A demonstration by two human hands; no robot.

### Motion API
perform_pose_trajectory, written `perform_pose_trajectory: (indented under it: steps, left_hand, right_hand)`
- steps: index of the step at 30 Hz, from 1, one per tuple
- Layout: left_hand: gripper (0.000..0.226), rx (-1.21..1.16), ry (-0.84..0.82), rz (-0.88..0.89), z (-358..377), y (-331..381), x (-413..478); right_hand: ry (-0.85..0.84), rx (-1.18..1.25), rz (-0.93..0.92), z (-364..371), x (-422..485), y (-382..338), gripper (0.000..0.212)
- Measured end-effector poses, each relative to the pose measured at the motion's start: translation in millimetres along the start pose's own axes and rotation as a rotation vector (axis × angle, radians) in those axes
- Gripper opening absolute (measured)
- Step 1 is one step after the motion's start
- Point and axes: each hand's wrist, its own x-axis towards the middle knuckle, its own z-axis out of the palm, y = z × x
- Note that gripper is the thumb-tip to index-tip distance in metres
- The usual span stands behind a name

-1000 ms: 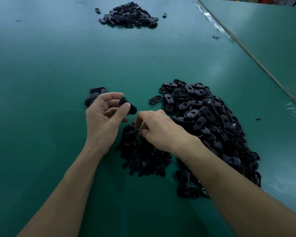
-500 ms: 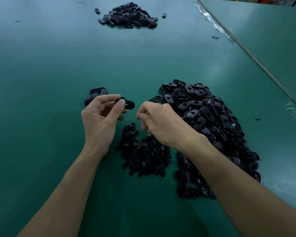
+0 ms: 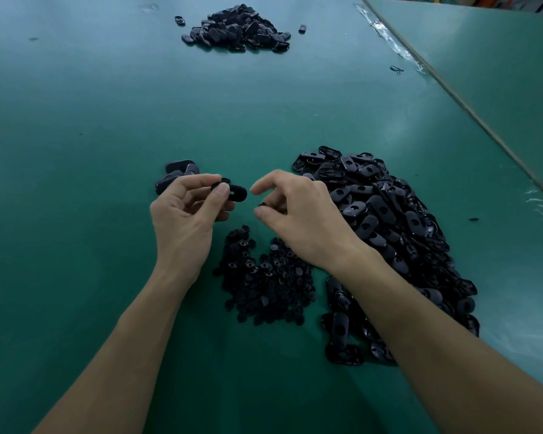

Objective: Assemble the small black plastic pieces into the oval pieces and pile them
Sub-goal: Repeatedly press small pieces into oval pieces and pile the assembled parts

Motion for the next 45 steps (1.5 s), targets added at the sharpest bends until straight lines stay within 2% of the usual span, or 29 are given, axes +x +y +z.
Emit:
perform_pose_trajectory:
  steps: [6,16,25,32,38,45]
  left_hand:
    - [0.010,-0.026,0.006,-0.009,0.6,0.8,-0.5]
    - [0.011,-0.012,-0.047,-0.029,1.1,1.2,-2.5]
    - [0.016,0.000,-0.173,0.014,2.3,4.4,-5.2]
    - [0.015,-0.003,-0.178,0.020,1.6,3.2,-4.7]
    - [0.017,0.018,-0.194,0.014,2.2,4.9,-5.1]
    - [0.020,0.054,-0.222,0.004,2.7,3.1,-6.1]
  right_hand:
    - [0.085,0.008,-0.005,-0.4,2.2,-0.6,0.007]
    - [0.100,0.008,-0.050,0.7,2.5,-6.7,0.018]
    - [0.075,0.034,-0.051,1.8,3.7,-7.5,0.007]
    - [0.110,0.000,-0.064,1.9,4.5,-8.6,0.016]
    - [0.121,-0.015,-0.010,3.2,3.9,-5.5,0.009]
    - [0.130,-0.038,-0.012,4.4,2.5,-4.9,0.009]
